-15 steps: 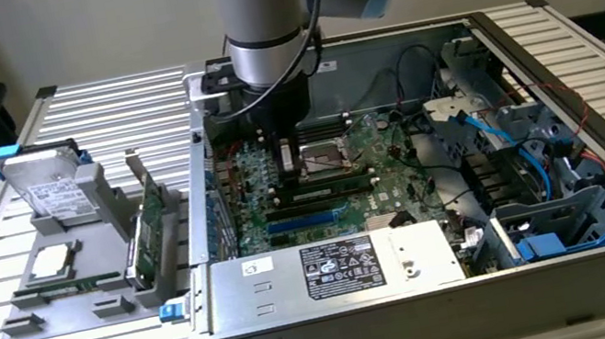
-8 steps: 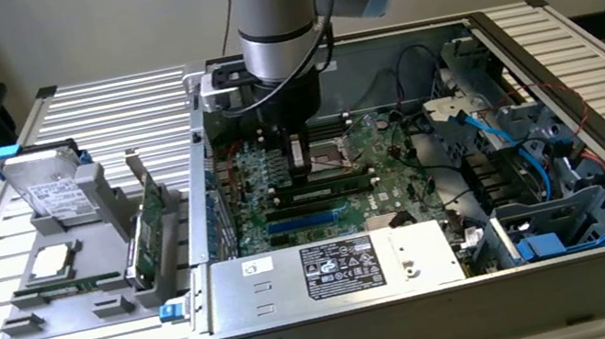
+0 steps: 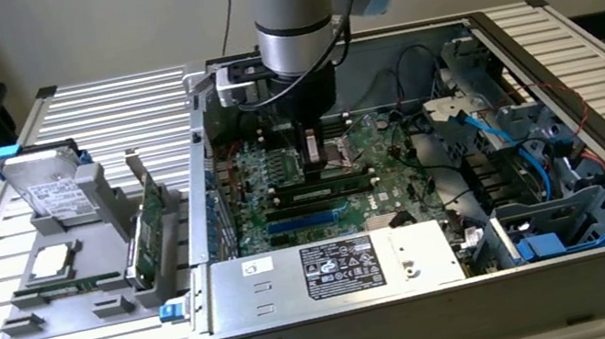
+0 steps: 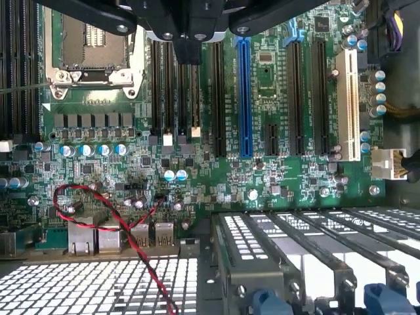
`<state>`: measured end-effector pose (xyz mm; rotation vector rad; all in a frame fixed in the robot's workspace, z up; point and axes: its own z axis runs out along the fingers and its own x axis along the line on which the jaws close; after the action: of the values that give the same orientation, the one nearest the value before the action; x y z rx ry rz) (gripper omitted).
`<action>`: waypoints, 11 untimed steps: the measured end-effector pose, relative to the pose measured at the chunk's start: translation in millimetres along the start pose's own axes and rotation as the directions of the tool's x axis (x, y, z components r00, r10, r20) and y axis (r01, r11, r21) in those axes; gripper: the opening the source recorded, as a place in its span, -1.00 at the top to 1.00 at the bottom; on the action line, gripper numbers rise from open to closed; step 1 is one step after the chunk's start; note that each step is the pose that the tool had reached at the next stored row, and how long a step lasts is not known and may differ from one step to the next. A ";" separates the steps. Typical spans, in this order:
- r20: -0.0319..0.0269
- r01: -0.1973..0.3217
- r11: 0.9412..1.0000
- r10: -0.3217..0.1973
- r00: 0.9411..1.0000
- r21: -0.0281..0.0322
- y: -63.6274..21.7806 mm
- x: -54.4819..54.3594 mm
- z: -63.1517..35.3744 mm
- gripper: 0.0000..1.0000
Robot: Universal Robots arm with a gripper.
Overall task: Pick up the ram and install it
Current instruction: 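Press down the ram until it locks into place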
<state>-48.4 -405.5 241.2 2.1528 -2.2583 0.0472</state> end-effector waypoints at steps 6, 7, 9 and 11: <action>0.000 0.000 1.000 0.000 1.000 0.000 -10.8 0.0 -1.2 0.79; 0.000 0.000 1.000 0.000 1.000 0.000 -12.6 -0.1 -1.3 0.79; 0.000 0.001 1.000 -0.001 1.000 0.000 -16.5 -0.2 -1.3 0.79; 0.000 0.001 1.000 -0.001 1.000 0.000 -19.5 -0.3 -1.4 0.79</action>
<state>-29.0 -406.0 242.7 2.1541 -2.2568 0.0473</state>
